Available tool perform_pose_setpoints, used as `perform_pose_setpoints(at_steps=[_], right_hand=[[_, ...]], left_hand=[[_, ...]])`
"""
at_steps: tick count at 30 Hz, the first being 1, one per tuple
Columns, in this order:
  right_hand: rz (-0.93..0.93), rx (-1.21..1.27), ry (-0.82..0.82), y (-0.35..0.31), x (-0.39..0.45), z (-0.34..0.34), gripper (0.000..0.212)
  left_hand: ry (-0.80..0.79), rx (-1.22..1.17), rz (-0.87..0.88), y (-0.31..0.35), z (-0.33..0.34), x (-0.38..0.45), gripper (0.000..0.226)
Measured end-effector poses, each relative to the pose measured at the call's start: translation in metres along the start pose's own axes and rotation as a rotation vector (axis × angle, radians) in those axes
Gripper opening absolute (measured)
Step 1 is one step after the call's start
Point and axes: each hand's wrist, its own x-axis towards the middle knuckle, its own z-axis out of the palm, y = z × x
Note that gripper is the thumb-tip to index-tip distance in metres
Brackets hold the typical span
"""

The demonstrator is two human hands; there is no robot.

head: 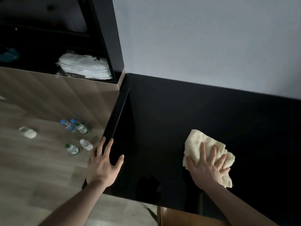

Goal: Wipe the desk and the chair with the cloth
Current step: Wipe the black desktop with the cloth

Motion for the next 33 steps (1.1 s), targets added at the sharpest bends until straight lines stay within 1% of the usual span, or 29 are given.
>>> perform_pose_setpoints(at_steps=[4,7,11,19,24,28,31,33], right_hand=[[-0.034,0.021,-0.04,-0.04,-0.01,0.01,0.089],[-0.099,0.005,-0.059,-0.081,-0.019,0.016,0.09],[-0.17,-0.016,-0.049,-0.132,-0.02,0.023,0.089],[-0.204,-0.001,-0.065,-0.214,-0.025,0.037,0.089],[-0.292,0.014,-0.108,-0.25,-0.03,0.037,0.086],[-0.414,-0.008,-0.11,-0.273,-0.019,0.032,0.085],[-0.482,-0.045,-0.075,-0.278,-0.01,0.03,0.082],[-0.506,-0.027,-0.042,-0.273,-0.006,0.03,0.08]], left_hand=[[-0.012,0.031,0.009,-0.005,0.001,-0.003,0.084],[0.023,0.044,0.03,-0.006,0.005,0.0,0.086],[-0.018,0.026,0.03,-0.004,0.005,0.007,0.086],[-0.035,0.025,0.044,-0.01,0.006,0.011,0.088],[-0.062,0.003,0.048,-0.015,0.007,0.01,0.088],[-0.052,0.011,0.05,-0.015,0.007,0.013,0.087],[-0.064,0.029,0.036,-0.012,0.006,0.015,0.087],[-0.062,0.041,0.035,-0.011,0.006,0.016,0.087]])
